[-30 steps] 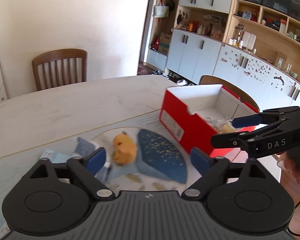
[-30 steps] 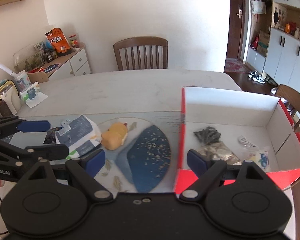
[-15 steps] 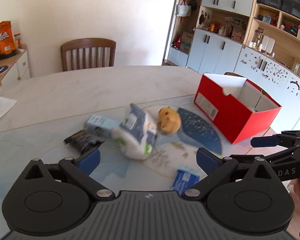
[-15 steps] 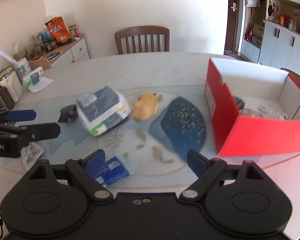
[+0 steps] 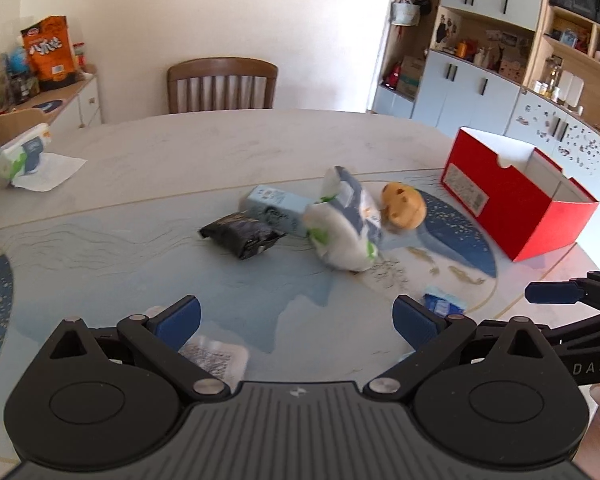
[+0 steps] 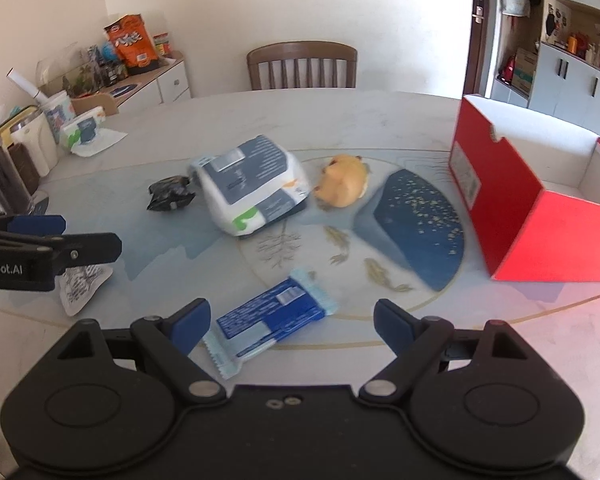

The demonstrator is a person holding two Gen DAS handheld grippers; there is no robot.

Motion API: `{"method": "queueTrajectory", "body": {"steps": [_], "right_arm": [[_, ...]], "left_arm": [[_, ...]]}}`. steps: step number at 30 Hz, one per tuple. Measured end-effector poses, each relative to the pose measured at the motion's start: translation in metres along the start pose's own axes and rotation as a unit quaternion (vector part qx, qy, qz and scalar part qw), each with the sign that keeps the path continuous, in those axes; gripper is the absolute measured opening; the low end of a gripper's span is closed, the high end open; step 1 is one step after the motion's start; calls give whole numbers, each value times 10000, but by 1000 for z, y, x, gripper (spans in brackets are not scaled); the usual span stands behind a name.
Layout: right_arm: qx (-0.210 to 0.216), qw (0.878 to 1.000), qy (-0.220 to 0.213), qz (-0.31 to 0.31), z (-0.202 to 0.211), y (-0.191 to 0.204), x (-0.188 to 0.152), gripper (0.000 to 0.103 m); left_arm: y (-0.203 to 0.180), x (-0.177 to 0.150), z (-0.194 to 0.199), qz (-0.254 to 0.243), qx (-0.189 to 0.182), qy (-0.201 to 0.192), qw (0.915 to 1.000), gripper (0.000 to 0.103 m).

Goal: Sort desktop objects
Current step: 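Withdraw both tools from the box back over the table items, then reach right tool to blue snack bar while left tool nears white sachet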

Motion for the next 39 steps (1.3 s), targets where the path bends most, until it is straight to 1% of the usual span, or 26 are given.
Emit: {"method": "queueTrajectory", "body": {"steps": [8,17,22,27,32,36,39], "right_arm": [[-97,9999,39,-30,-16,5,-7,89],[-137,9997,125,143,-35,19,-11,89],[-126,9995,149,255,-43,28,-11,89],[-182,9992,191,292,-54,31,-11,89],[-395,9980,253,434,-68,27,-14,90],[-469,9982,246,295,-70,17,-11,91],[-548,9980,266,166,-71,6,-9,91]], "left_arm": [[22,-20,-4,123,322,173,9993,103],[38,-37,-5,49,767,212,9968,103],[49,-45,-10,90,878,360,9954,103],[53,-51,-20,96,810,515,9953,103],[47,-57,-32,42,646,689,9955,103],[39,-56,-38,-178,557,686,9959,103],[30,-52,-43,-331,401,673,9964,103]]}}
Point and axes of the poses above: each gripper's, at about its wrist camera, not at the fingertips, and z roughly against the way its jaws point, y to its left, x to its top, the point moved 7 cm from there along -z, roughly the way its jaws point, and after that the axes turned 4 degrees about -z, right-handed, at the moved point
